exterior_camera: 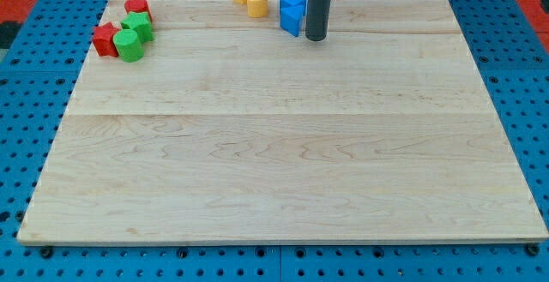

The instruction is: Adjust the green blocks in between the red blocks

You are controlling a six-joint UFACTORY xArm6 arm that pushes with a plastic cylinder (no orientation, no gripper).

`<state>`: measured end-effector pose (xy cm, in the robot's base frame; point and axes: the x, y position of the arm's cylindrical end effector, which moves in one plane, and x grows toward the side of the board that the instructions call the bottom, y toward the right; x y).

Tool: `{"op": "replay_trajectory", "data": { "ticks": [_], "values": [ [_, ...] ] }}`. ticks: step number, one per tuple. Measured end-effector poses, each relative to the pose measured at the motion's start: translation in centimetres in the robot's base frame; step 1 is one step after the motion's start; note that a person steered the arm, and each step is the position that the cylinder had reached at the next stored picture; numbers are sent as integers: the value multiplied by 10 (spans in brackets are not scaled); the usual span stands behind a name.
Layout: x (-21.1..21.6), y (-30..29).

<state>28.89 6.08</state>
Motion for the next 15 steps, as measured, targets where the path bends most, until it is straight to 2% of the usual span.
{"op": "replay_trajectory", "data": {
  "ticks": [1,2,3,4,5,6,8,9,10,11,12,13,15],
  "values": [
    [8,0],
    [65,-43],
    [108,-138],
    [119,-263],
    [56,-347],
    [40,-366],
    [-67,-357],
    [-70,-319],
    [-63,-305],
    [-63,-321],
    [-39,-353],
    [-17,-353],
    [58,-333]
  ]
}}
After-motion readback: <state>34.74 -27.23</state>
